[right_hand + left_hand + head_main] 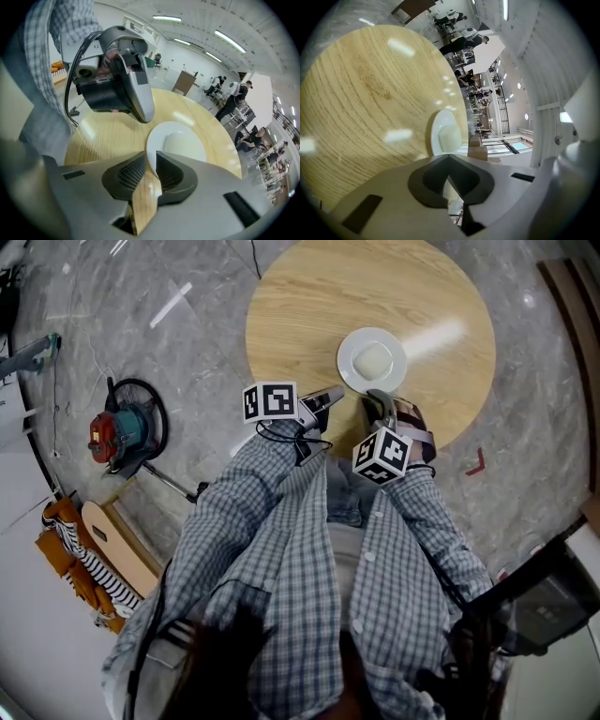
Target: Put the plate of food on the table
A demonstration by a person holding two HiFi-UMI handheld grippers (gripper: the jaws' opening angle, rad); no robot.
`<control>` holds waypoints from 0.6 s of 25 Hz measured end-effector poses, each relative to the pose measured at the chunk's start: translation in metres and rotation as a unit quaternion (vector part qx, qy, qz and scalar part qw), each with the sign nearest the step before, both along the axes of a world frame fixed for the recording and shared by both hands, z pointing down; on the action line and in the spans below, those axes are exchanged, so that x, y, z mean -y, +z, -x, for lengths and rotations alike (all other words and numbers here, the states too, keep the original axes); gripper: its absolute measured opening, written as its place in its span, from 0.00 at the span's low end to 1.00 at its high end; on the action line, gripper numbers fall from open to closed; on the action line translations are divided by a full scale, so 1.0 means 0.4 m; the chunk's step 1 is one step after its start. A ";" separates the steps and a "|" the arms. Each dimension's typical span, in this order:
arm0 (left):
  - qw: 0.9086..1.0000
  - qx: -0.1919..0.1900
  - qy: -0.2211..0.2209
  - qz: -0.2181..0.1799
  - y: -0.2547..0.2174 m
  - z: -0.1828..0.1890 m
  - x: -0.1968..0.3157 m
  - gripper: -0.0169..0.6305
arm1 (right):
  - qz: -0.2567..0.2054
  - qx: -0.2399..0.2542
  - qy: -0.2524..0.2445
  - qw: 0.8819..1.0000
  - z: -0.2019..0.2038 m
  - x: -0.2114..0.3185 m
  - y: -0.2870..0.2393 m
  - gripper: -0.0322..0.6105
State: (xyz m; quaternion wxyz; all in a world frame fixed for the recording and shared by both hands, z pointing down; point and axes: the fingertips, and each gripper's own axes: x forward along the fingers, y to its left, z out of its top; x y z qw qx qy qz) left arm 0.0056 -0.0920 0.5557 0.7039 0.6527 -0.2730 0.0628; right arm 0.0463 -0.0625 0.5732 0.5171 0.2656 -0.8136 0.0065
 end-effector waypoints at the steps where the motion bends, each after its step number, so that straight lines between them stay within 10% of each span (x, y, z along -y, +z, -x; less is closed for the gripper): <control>1: 1.000 0.000 -0.004 -0.014 -0.011 0.003 0.011 0.04 | -0.012 0.016 0.014 1.000 -0.002 0.011 -0.016 0.14; 15: 0.977 0.051 0.028 -0.206 -0.210 0.014 0.045 0.04 | -0.082 0.235 0.268 0.931 -0.105 0.084 -0.300 0.06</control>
